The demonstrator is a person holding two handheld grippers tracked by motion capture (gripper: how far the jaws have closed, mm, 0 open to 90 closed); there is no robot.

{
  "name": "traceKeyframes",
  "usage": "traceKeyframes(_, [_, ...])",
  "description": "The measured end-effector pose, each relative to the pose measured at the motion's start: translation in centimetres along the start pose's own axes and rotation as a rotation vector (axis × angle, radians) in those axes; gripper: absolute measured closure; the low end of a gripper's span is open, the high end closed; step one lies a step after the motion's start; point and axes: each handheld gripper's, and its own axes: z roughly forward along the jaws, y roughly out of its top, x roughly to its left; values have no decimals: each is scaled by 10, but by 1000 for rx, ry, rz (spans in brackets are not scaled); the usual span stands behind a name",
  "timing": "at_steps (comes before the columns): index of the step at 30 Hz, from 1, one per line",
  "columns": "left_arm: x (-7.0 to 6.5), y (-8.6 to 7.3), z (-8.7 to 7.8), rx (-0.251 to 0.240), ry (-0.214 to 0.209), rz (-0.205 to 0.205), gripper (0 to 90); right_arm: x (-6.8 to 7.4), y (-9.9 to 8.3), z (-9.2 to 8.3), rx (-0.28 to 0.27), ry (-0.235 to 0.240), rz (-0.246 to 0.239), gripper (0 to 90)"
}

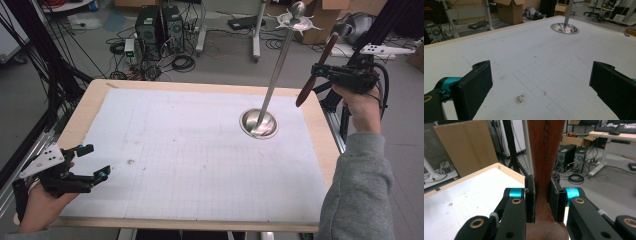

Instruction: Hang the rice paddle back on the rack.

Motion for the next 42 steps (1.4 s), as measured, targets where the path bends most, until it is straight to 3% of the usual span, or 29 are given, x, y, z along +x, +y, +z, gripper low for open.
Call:
traceKeyframes(13, [0, -3, -6, 3, -10, -6, 51, 3, 15, 2, -11, -5, -16, 776])
traceKeyframes(21, [-4, -2, -6, 0, -38, 1, 51, 8, 23, 8, -15, -5, -22, 777])
traceKeyframes(31, [-2, -5, -6, 1, -40, -20, 51, 7, 22, 15, 8, -22, -24, 777])
traceKeyframes(42, [0, -7, -10, 5, -34, -25, 51, 5, 23, 18, -16, -33, -19, 776])
